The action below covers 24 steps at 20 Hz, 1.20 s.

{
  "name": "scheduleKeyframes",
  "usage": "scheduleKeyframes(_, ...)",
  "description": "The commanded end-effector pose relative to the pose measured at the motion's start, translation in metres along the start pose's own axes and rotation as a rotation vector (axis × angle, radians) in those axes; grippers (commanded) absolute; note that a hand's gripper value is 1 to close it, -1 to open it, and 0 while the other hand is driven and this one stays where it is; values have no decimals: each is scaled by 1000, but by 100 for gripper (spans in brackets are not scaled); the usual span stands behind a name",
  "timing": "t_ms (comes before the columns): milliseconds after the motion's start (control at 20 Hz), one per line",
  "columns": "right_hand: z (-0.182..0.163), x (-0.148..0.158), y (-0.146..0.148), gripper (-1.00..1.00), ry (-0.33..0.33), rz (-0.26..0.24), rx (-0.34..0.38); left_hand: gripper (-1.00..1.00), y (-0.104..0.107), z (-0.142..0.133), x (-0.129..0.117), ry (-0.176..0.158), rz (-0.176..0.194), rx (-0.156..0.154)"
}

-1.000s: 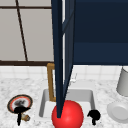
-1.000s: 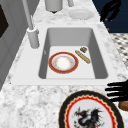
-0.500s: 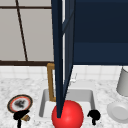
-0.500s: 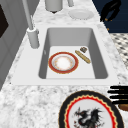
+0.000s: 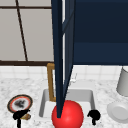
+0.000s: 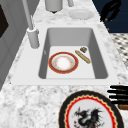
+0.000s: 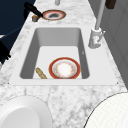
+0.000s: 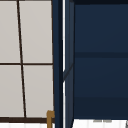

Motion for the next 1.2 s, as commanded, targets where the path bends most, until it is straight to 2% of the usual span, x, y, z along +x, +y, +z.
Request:
scheduleKeyframes(0, 0, 0, 0, 0, 0, 0, 0, 100, -3, 21, -15, -21, 40, 26)
scheduleKeyframes(50, 0, 0, 0, 0, 0, 0, 0, 100, 0, 25, -9, -56, 66, -40)
scheduleKeyframes(150, 0, 0, 0, 0, 0, 0, 0, 100, 0, 23, 1, -55, 5, -15)
scheduleKeyframes(250, 0, 0, 0, 0, 0, 0, 0, 100, -6, 17, 19, -44, -100, -18)
scheduleKeyframes(300, 0, 0, 0, 0, 0, 0, 0, 100, -8, 10, 31, -30, -135, -19)
scheduleKeyframes(350, 0, 0, 0, 0, 0, 0, 0, 100, -5, 7, 38, -38, -191, -43)
scheduleKeyframes(400, 0, 0, 0, 0, 0, 0, 0, 100, 2, 15, 29, -66, -225, -49)
scheduleKeyframes(450, 0, 0, 0, 0, 0, 0, 0, 100, 3, 13, 32, -78, -251, -49)
scheduleKeyframes(500, 0, 0, 0, 0, 0, 0, 0, 100, 9, 16, 28, -100, -265, -34)
scheduleKeyframes(600, 0, 0, 0, 0, 0, 0, 0, 100, 16, 20, 20, -129, -273, -43)
scheduleKeyframes(700, 0, 0, 0, 0, 0, 0, 0, 100, 16, 27, 18, -127, -269, -32)
scheduleKeyframes(750, 0, 0, 0, 0, 0, 0, 0, 100, 21, 22, 20, -122, -273, -21)
scheduleKeyframes(800, 0, 0, 0, 0, 0, 0, 0, 100, 24, 29, 18, -139, -277, -19)
scheduleKeyframes(850, 0, 0, 0, 0, 0, 0, 0, 100, 28, 19, 19, -127, -280, -15)
scheduleKeyframes(950, 0, 0, 0, 0, 0, 0, 0, 100, 40, 12, 24, -104, -257, -7)
scheduleKeyframes(1150, 0, 0, 0, 0, 0, 0, 0, 100, 52, 5, 28, -101, -264, -10)
